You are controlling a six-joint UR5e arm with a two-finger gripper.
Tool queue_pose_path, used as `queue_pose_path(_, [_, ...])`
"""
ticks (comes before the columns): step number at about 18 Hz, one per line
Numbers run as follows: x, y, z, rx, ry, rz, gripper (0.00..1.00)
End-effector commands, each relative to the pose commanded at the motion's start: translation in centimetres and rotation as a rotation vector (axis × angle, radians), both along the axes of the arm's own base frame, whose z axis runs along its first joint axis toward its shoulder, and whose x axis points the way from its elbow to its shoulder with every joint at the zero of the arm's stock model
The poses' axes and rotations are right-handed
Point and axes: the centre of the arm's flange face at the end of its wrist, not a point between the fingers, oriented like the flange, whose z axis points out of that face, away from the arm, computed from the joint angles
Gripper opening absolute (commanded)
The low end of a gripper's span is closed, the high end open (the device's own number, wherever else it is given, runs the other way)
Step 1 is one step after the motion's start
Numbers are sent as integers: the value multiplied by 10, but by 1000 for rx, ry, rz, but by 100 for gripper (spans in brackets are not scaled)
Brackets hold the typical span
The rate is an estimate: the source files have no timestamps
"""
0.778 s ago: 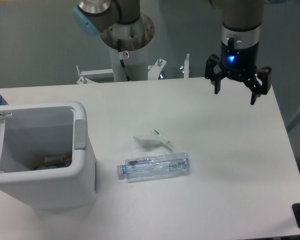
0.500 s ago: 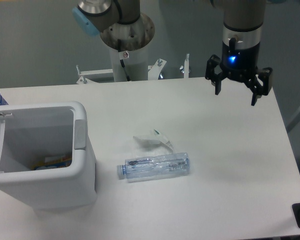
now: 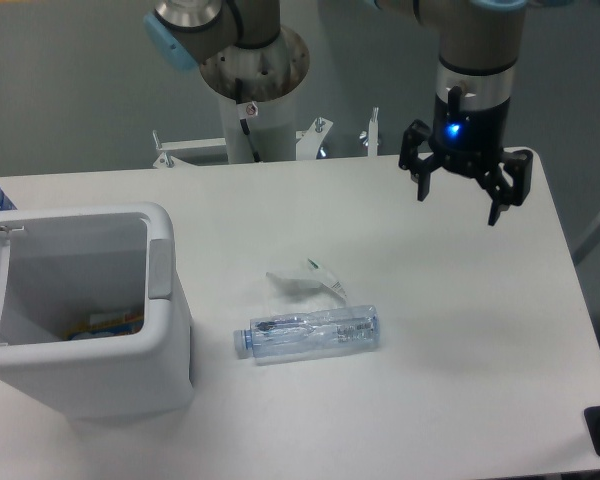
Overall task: Place the trash in the trash can
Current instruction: 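Move the open gripper over the white tissue on the table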
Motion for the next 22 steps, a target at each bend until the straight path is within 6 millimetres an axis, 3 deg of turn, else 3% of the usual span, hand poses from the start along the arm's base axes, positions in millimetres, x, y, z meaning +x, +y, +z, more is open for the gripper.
queue_pose_path(6, [20,11,-36,-30,-63,-31,100])
queue_pose_path(9, [30,26,-52,-54,-84,-98,100])
queue_pose_path(15, [53,18,-99,-128,-116,-281,100])
queue_pose_path(22, [75,25,-118,-153,-143,-342,100])
